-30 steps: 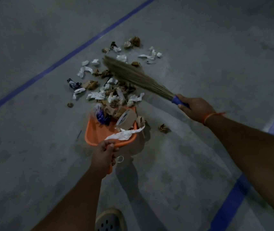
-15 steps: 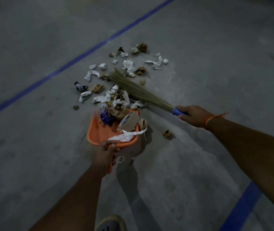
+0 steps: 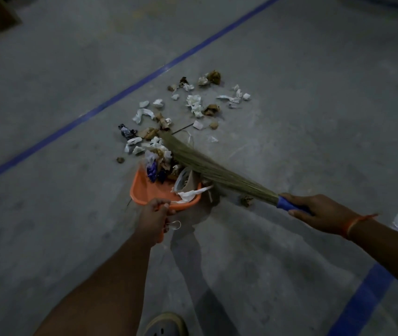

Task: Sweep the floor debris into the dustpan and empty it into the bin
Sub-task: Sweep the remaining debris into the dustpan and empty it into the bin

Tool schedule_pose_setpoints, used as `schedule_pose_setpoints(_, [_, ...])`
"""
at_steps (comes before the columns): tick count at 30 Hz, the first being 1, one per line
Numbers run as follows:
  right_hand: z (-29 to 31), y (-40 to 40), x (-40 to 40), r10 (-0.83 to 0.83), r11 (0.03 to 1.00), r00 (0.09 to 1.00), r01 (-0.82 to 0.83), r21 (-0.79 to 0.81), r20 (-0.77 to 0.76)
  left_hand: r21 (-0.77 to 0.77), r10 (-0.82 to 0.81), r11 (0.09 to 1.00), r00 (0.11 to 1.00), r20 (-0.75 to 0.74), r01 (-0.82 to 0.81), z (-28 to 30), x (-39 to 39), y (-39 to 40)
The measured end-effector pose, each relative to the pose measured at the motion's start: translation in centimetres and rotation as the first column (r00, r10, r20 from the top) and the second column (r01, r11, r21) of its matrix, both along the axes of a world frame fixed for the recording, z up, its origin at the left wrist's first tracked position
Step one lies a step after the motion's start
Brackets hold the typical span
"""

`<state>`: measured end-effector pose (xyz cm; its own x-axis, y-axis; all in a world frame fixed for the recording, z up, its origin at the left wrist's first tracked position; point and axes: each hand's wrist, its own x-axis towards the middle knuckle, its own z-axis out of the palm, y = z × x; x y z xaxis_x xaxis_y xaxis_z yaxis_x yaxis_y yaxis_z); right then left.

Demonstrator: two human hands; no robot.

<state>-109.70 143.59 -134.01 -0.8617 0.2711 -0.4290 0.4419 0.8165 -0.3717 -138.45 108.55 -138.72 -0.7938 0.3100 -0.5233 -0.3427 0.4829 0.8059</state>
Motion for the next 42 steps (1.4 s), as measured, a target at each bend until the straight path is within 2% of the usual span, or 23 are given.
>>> schedule_pose_setpoints(5, [1.3, 1.1, 2.2, -0.039, 0.999, 0.989, 0.043, 0.025, -0.141, -0.006, 0.0, 1.0, 1.0, 0.013, 0.0, -0.3, 0.0, -1.1])
schedule_pose_setpoints(9, [2.8, 2.8, 1.2, -0.058, 0.995, 0.984, 0.071, 0.07, -0.169, 0.002, 0.037, 0.999, 0.999, -0.006, -0.037, -0.1, 0.6, -2.0])
schedule_pose_setpoints(14, [3.9, 3.5, -5.6, 0.008, 0.986, 0.978, 0.027, 0.165, -0.211, 0.036, 0.073, 0.997, 0.997, -0.009, -0.073, 0.2, 1.6, -3.9])
schedule_pose_setpoints(21, [4.3, 2.0, -17.4, 0.034, 0.985, 0.963, 0.013, 0.172, -0.268, 0.016, 0.069, 0.997, 0.996, 0.063, -0.071, 2.0, 3.0, -8.7])
schedule_pose_setpoints(26, [3.1, 1.6, -23.4, 0.004, 0.976, 0.979, 0.041, 0.214, -0.202, -0.008, 0.112, 0.994, 0.992, 0.057, -0.112, 1.7, 1.8, -11.5])
schedule_pose_setpoints(30, [2.1, 0.9, -26.3, 0.062, 0.981, 0.993, -0.041, 0.187, -0.105, -0.037, 0.113, 0.993, 0.992, 0.054, -0.111, 0.7, -0.3, -11.4])
schedule_pose_setpoints(36, [1.0, -0.8, -22.8, 0.205, 0.972, 0.978, -0.199, 0.128, -0.033, -0.038, 0.119, 0.993, 0.988, 0.096, -0.115, 0.8, -2.6, -9.7])
schedule_pose_setpoints(42, [0.9, -3.7, -16.6, 0.252, 0.965, 0.968, -0.251, 0.076, -0.004, -0.018, 0.117, 0.993, 0.99, 0.083, -0.116, 1.1, -2.8, -8.5])
